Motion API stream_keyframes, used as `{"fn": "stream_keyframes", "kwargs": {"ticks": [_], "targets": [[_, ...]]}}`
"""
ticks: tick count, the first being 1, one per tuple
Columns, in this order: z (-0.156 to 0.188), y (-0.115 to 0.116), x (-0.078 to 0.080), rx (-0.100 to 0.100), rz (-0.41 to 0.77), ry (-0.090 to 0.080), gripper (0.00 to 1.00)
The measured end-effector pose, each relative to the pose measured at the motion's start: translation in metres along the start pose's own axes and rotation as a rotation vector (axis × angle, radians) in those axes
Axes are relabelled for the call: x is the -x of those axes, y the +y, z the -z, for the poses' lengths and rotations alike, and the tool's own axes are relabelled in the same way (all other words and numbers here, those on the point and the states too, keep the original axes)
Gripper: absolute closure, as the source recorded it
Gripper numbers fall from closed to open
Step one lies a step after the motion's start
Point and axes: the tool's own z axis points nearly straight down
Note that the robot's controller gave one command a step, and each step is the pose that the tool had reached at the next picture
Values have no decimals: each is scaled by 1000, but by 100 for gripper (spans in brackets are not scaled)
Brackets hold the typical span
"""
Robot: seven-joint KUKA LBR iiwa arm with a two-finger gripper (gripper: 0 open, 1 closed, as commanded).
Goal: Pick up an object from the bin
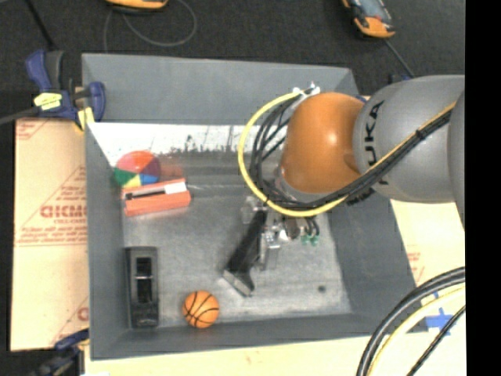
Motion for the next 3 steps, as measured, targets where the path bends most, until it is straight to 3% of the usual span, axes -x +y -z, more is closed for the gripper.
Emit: {"fn": "stream_keyframes", "kwargs": {"ticks": [1,2,3], "targets": [[-41,-8,11,0,40,-2,0],[-73,-12,14,2,28,-2,100],[-73,-12,14,2,27,-2,100]]}}
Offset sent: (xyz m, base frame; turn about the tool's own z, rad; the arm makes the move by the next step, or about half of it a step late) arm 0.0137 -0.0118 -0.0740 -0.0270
